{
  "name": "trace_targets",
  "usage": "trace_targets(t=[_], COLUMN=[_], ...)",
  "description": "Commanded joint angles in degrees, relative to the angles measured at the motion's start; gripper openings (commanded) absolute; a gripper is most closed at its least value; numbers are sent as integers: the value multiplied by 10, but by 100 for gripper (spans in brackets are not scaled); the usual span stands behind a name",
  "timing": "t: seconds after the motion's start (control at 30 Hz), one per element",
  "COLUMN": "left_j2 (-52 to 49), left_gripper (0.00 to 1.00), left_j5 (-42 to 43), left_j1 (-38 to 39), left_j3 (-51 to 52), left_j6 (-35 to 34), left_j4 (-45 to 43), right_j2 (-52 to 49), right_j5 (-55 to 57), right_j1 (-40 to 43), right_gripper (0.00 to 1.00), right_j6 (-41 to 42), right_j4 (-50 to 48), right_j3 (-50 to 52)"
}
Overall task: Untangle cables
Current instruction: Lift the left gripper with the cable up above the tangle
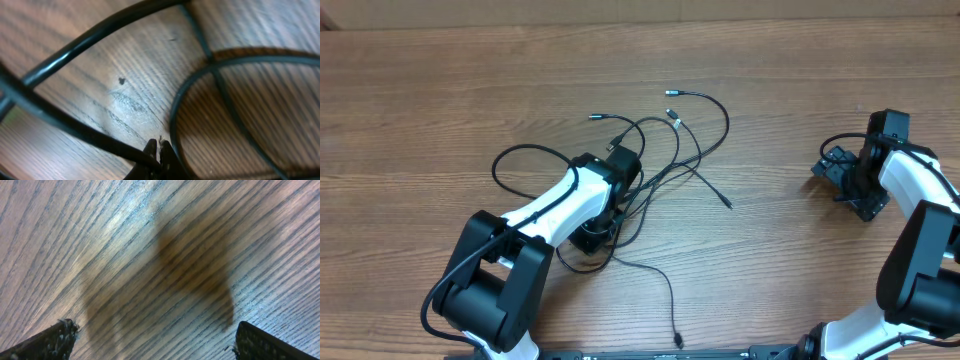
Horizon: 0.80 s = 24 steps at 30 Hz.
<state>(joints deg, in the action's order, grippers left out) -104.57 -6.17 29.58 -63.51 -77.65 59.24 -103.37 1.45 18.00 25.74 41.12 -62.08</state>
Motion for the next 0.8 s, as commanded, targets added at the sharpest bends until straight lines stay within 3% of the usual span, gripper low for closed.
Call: trace_targets(t=[0.0, 0.3, 0.5, 0.63, 0.77], left_j2=[11, 41, 72, 100, 137], left_gripper=[4, 4, 4, 4, 4], left_j5=[-18, -2, 125, 190, 196], left_j1=[0, 8, 8, 8, 8], left_j3=[-59, -220, -385, -469, -523], left_j6=[150, 426, 597, 652, 670], left_j4=[6, 14, 78, 94, 84], right_j2=[0, 0, 0, 0, 0], right_j5=[0, 0, 0, 0, 0], right_j1=[1, 1, 1, 1, 1], right_gripper=[100, 100, 100, 100, 100], right_j6=[4, 4, 4, 4, 4], right_j4=[-3, -3, -3, -3, -3], right_j3=[3, 3, 3, 3, 3])
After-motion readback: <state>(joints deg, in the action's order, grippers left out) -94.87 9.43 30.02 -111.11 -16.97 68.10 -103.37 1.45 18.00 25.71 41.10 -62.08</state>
